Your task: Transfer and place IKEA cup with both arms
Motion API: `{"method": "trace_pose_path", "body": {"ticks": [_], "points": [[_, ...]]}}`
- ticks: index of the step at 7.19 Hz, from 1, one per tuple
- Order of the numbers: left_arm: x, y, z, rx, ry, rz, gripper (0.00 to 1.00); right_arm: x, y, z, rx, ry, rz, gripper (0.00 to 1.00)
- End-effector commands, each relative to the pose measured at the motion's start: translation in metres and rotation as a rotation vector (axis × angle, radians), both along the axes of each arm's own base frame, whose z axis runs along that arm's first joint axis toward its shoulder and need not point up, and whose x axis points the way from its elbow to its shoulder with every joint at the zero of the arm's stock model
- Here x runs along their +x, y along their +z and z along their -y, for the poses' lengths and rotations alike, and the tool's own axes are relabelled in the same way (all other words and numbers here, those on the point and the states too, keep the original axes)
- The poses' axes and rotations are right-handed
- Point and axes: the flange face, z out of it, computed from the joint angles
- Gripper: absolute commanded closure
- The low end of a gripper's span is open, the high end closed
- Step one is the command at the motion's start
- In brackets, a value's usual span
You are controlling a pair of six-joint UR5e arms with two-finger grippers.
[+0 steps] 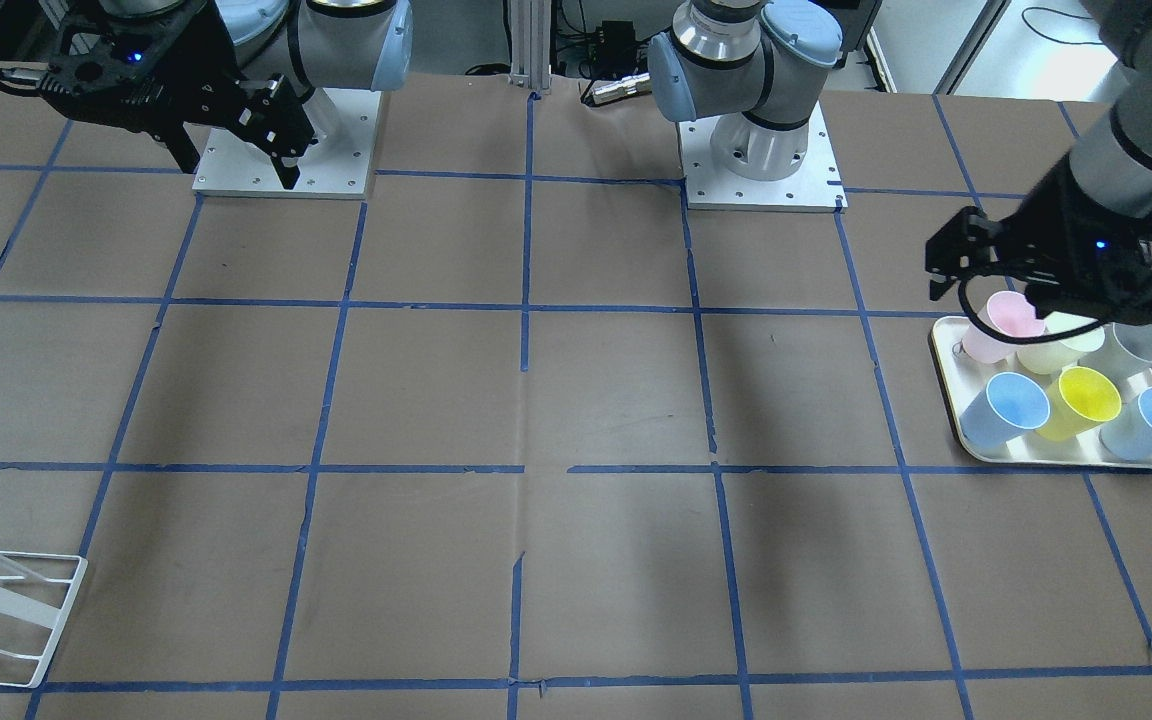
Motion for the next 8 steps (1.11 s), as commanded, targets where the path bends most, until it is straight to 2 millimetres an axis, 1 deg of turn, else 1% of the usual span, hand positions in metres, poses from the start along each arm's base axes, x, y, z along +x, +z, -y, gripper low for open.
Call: {"method": "trace_pose_path", "body": {"ticks": [1,2,3,4,8], "points": [[-0.106,0.014,-0.03,-0.046,0.09,-0.039,0.0,-0.001,0.001,0.0,-0.001,-0.002,-0.001,0.0],[-0.13,0.01,-0.041,-0.067,0.148,-0.035,0.0,0.0,0.0,0.0,0.0,0.0,-0.004,0.0],[-0.136,0.0,-0.054,-0.055,0.185,-0.028,0.0,-0.001,0.0,0.0,-0.001,-0.002,-0.005,0.0],[-0.137,-0.001,-0.057,-0.077,0.179,-0.033,0.0,-0.001,0.001,0.0,-0.003,-0.002,-0.005,0.0],[-0.136,0.002,-0.055,-0.105,0.173,-0.033,0.0,0.0,0.0,0.002,-0.001,0.0,-0.005,0.0]]}}
